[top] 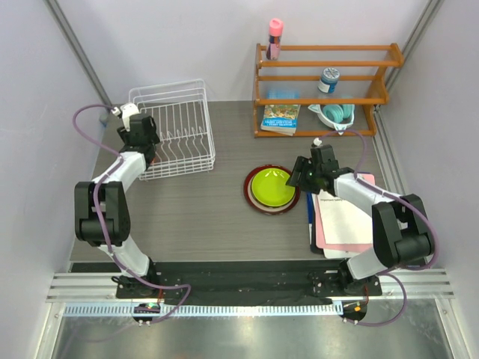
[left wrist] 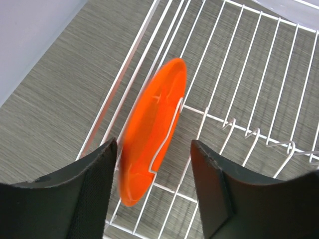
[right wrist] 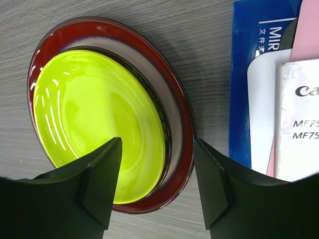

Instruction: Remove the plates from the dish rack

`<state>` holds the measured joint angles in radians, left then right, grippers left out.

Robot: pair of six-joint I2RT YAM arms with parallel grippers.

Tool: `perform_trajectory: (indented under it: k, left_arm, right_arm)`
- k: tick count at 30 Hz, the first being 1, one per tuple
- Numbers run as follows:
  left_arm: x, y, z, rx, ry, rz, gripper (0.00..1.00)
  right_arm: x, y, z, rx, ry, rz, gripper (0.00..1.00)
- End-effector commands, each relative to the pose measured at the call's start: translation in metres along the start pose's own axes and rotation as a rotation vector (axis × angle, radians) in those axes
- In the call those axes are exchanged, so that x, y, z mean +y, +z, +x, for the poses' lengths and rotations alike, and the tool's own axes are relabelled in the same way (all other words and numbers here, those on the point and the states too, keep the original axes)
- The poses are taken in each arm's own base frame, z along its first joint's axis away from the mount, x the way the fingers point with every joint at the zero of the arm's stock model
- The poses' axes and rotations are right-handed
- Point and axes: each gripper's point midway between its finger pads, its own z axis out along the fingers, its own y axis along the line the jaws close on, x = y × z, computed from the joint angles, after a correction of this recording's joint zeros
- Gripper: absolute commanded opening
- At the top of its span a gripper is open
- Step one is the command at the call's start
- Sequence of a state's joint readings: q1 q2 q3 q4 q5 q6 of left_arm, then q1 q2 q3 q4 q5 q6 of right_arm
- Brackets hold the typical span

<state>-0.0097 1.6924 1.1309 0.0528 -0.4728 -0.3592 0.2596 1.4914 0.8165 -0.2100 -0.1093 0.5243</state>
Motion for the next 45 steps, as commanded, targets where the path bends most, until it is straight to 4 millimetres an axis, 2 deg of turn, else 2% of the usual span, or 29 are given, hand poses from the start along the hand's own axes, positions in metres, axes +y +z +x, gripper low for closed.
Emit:
perform_trajectory:
  k: [1, 5, 6, 8, 9, 11, 12, 13, 19, 24, 30, 38, 42, 45]
  left_arm:
    - [-0.004, 0.000, -0.019, -0.058, -0.042, 0.018, 0.58]
    - [0.000, -0.004, -0.019, -0.055, -0.029, 0.007, 0.52]
    - [0.003, -0.004, -0.019, -0.056, -0.029, -0.002, 0.46]
    - [0.004, -0.006, -0.019, -0.056, -0.019, -0.007, 0.42]
    - [0.006, -0.006, -0.018, -0.054, -0.017, -0.014, 0.36]
    - [0.007, -0.007, -0.017, -0.053, -0.010, -0.015, 0.35]
    - [0.009, -0.006, -0.016, -0.052, -0.009, -0.023, 0.27]
    - [0.009, -0.006, -0.014, -0.049, -0.007, -0.026, 0.24]
    - [0.014, -0.006, -0.014, -0.046, 0.005, -0.049, 0.17]
    - [0.019, -0.007, -0.017, -0.039, 0.047, -0.073, 0.01]
    - [0.030, -0.012, -0.029, -0.067, 0.107, -0.122, 0.00]
    - [0.033, -0.036, -0.054, -0.149, 0.215, -0.196, 0.00]
    - [0.036, -0.049, -0.066, -0.192, 0.223, -0.218, 0.00]
    - [0.030, -0.062, -0.077, -0.225, 0.218, -0.202, 0.00]
  right_arm:
    - [0.013, 0.000, -0.021, -0.050, -0.019, -0.045, 0.64]
    - [0.014, 0.004, -0.017, -0.030, -0.018, -0.055, 0.64]
    - [0.014, 0.004, -0.016, -0.027, -0.018, -0.056, 0.64]
    - [0.014, 0.004, -0.017, -0.027, -0.018, -0.057, 0.64]
    - [0.014, 0.005, -0.016, -0.022, -0.019, -0.056, 0.64]
    - [0.014, 0.005, -0.015, -0.017, -0.021, -0.062, 0.64]
    - [0.015, 0.005, -0.016, -0.018, -0.019, -0.064, 0.64]
    - [0.015, 0.005, -0.016, -0.017, -0.021, -0.064, 0.64]
    - [0.016, 0.006, -0.014, -0.008, -0.024, -0.071, 0.64]
    - [0.014, 0.009, -0.013, -0.001, -0.023, -0.066, 0.64]
    - [0.012, 0.014, -0.009, 0.012, -0.022, -0.066, 0.64]
    - [0.013, 0.015, -0.007, 0.021, -0.018, -0.073, 0.64]
    - [0.015, 0.010, -0.009, 0.006, -0.021, -0.080, 0.64]
    - [0.015, 0.003, -0.012, -0.017, -0.026, -0.081, 0.64]
